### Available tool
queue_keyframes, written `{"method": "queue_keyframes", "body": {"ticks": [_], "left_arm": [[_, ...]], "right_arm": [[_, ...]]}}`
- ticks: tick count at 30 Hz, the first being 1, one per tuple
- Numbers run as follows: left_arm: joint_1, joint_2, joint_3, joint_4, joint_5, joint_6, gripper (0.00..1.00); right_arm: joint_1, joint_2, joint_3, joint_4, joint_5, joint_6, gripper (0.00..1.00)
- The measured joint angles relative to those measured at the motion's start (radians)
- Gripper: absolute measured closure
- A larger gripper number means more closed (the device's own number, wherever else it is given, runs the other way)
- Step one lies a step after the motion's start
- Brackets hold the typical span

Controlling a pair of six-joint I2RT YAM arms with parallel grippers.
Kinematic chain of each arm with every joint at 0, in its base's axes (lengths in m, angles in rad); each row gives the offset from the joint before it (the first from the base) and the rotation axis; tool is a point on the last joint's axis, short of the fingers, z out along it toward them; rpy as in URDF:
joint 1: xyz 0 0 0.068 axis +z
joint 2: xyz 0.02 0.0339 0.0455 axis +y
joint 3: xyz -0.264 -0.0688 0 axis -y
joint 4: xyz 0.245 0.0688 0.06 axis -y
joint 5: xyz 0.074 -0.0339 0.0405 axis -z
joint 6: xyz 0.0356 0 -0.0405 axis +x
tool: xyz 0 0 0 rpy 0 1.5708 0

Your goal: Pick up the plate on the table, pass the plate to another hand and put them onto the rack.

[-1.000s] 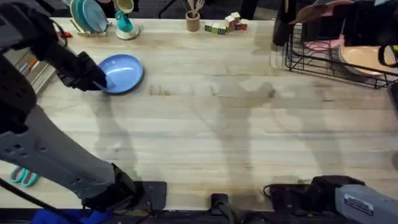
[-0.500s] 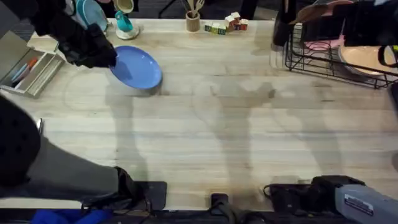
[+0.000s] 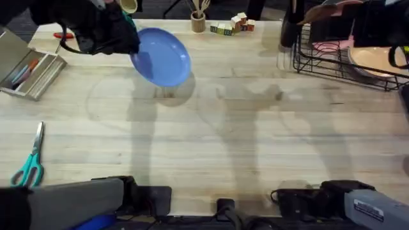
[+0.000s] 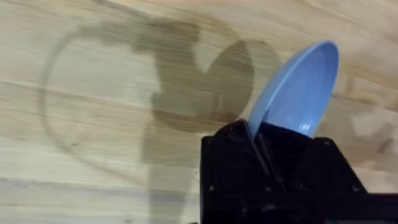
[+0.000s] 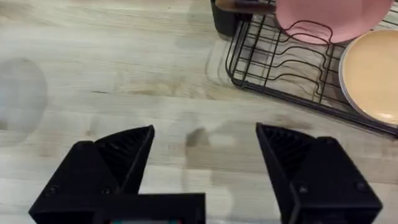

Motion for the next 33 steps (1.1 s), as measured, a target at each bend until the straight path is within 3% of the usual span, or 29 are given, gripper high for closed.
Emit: {"method": "queue_keyframes", "body": {"ticks": [8,19,33], "left_arm": [[-0.080,-0.033,0.000,0.000,0.062,-0.064,0.960],[-0.159,-0.033,0.000,0.031,0.134,-0.155,0.960],[-0.184,-0.033,0.000,0.065,0.236,-0.187,0.959]], "right_arm": [[0.000,0.000,0.000,0.001,-0.085,0.000,0.006],[0.001,0.000,0.000,0.050,-0.395,0.033,0.006],[0.002,0.000,0.000,0.052,-0.465,0.165,0.006]]}}
